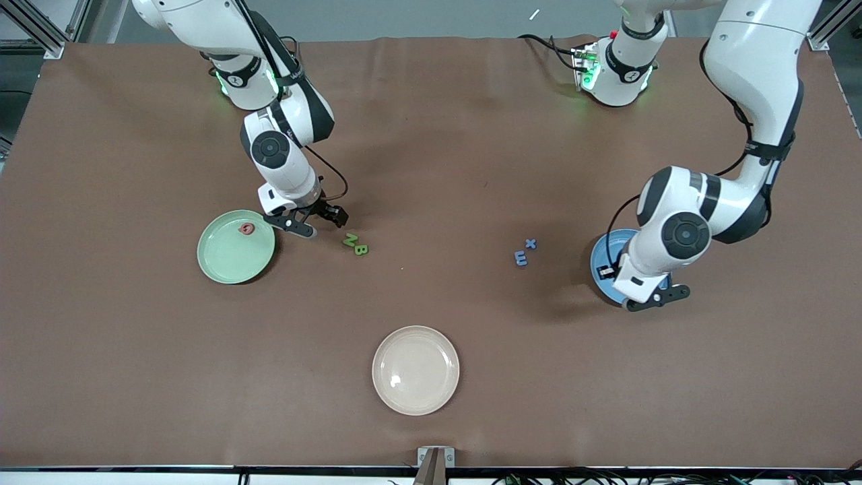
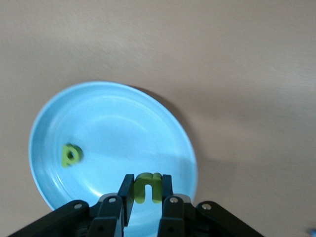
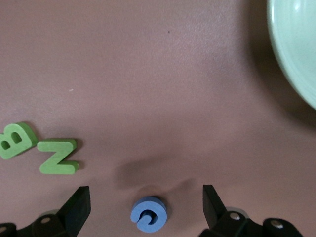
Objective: Sort upper and lower case letters into plates
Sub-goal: 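Grasp the blue c with the right gripper while the left gripper drops the n, then carry the c to the green plate while the left gripper grasps the x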
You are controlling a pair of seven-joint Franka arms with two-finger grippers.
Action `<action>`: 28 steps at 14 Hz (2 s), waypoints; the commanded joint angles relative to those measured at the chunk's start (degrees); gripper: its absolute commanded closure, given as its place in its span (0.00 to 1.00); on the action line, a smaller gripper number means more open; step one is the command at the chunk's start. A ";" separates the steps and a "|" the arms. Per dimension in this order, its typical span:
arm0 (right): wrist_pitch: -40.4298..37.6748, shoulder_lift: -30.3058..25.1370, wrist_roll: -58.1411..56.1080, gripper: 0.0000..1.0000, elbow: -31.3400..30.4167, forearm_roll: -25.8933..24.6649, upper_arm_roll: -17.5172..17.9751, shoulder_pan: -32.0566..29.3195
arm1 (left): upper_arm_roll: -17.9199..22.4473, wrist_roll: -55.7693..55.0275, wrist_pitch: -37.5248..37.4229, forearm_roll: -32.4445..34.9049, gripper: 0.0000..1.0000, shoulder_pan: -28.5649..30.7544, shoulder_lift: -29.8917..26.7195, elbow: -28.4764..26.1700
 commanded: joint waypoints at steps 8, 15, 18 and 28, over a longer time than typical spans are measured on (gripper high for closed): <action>6.89 -0.61 3.98 0.02 -5.83 0.28 -0.26 4.78 | -0.51 2.60 9.94 7.29 0.85 4.90 3.54 -3.02; 8.29 1.06 4.34 0.07 -5.74 0.19 -0.26 5.67 | -0.51 2.60 11.62 8.44 0.84 5.35 5.12 -3.02; 8.56 1.23 3.91 0.12 -5.83 0.19 -0.35 5.58 | -0.51 2.60 11.62 8.44 0.27 5.43 4.60 -3.02; 8.21 1.23 1.18 0.83 -5.65 0.02 -0.44 3.65 | -11.66 2.33 2.65 7.47 0.00 5.78 -1.11 -2.40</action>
